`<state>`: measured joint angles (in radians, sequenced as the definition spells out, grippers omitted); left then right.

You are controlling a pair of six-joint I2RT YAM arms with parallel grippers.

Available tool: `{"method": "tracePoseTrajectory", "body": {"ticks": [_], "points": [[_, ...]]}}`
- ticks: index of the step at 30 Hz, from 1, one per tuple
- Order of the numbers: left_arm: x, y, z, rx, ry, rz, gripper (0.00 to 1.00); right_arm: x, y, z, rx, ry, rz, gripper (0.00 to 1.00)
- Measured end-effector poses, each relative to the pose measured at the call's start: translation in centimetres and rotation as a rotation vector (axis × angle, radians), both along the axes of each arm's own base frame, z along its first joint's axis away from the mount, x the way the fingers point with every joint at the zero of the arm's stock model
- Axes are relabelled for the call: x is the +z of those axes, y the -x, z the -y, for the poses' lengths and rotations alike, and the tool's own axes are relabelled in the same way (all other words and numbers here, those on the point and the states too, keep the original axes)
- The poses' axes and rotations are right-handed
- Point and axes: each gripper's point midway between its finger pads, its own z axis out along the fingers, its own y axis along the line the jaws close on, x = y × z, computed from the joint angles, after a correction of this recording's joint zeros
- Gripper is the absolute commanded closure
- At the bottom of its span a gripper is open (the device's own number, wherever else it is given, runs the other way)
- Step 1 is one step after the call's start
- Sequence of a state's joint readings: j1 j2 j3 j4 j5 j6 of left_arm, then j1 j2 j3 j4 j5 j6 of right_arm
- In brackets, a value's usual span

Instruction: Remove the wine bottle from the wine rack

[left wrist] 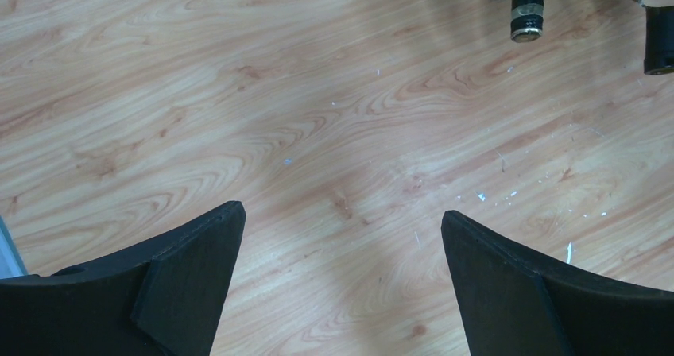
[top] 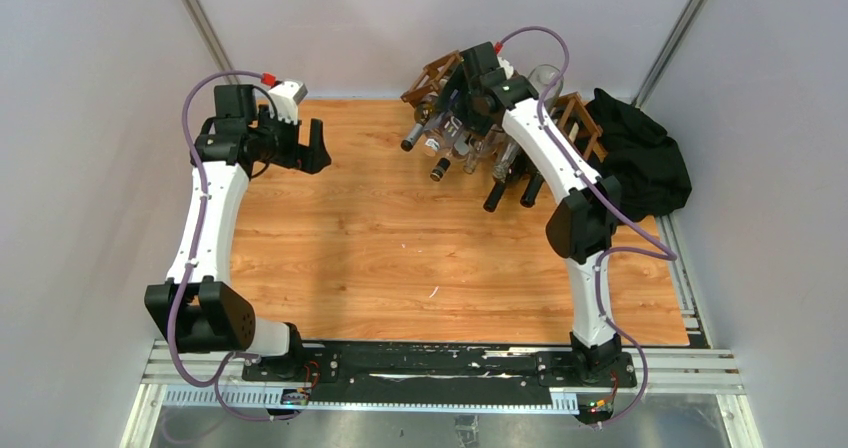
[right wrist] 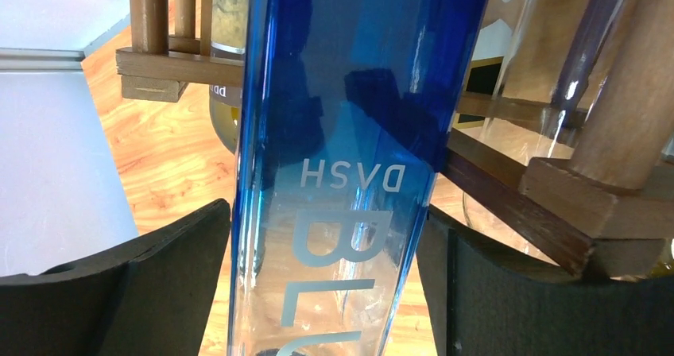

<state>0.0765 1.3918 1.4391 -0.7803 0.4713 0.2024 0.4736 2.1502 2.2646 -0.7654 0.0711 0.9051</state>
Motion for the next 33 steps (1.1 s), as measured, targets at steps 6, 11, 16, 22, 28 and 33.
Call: {"method": "tracePoseTrajectory", "body": {"ticks": [6,11,16,22,28,33], "points": [[0.2,0.5,0.2,-0.019,-0.001,0.007,0.0,-0.1,-0.4,-0.3,-0.025,-0.024,0.007,0.32],[0.3,0.6,0.4,-0.032,0.005,0.008,0.0,-0.1,-0.5,-0.3,-0.037,-0.033,0.015,0.55],[0.3,0.7,1.1,-0.057,-0.002,0.013,0.0,0.0,-0.4,-0.3,-0.037,-0.039,0.028,0.83],[0.5,1.0,2.0,-0.09,-0.005,0.024,0.0,0.3,0.1,-0.3,-0.012,-0.025,0.045,1.0],[-0.3,3.1,4.3,-0.221,-0.042,0.039,0.0,2.0,2.3,0.3,0.034,0.008,0.07,1.0],[0.4,3.9,5.2,-0.31,-0.102,0.098,0.0,3.8,4.9,1.2,0.099,0.028,0.088,1.0]]}}
